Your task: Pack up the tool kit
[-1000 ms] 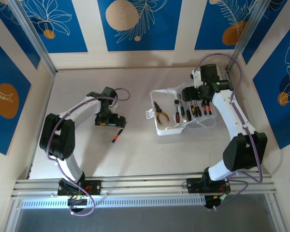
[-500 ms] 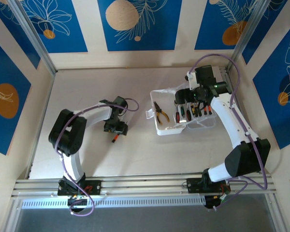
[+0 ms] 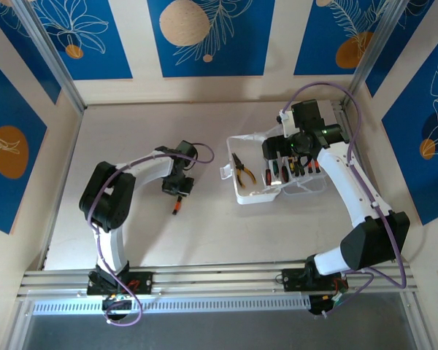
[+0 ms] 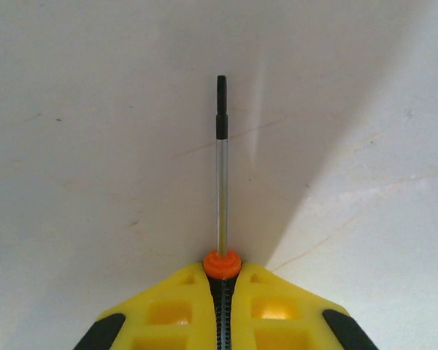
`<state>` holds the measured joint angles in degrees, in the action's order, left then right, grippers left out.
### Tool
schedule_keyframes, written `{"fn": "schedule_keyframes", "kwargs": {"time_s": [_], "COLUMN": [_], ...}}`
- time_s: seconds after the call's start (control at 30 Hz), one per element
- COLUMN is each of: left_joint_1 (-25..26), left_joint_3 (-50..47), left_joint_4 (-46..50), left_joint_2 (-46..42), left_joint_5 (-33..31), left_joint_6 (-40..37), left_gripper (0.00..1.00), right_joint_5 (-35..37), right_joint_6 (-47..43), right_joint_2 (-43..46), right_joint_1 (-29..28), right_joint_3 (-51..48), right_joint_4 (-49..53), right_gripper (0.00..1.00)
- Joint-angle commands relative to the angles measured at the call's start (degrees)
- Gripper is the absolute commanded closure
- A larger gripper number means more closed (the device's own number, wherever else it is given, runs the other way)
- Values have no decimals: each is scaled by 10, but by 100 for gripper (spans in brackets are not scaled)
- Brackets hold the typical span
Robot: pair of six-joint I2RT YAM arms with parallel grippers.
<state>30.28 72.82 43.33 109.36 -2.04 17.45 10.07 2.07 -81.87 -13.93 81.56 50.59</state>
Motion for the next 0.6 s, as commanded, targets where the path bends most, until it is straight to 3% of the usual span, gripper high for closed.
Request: {"fn": "schedule_keyframes", "kwargs": {"time_s": [0.0,0.2,0.4,0.57], "left_joint_1": [5,6,1,-10], "left_joint_3": [6,39,111,178], "left_joint_4": [-13,5,3,-54], "left_joint_2": [16,-31,-101,-135], "left_joint_5": [9,54,147,249], "left_joint_6": [-5,-4,3,42], "left_gripper": [100,100,100,100], "right_joint_5": [-17,-56,-151,-223], "right_joint_6": [7,12,38,83], "right_joint_2": [7,13,37,53], "right_joint_1": [-5,-5,-12,-46], "right_joint_3": [21,19,-9,-52], "right_joint_4": [14,15,-26,-106], "right_gripper": [9,8,7,3]}}
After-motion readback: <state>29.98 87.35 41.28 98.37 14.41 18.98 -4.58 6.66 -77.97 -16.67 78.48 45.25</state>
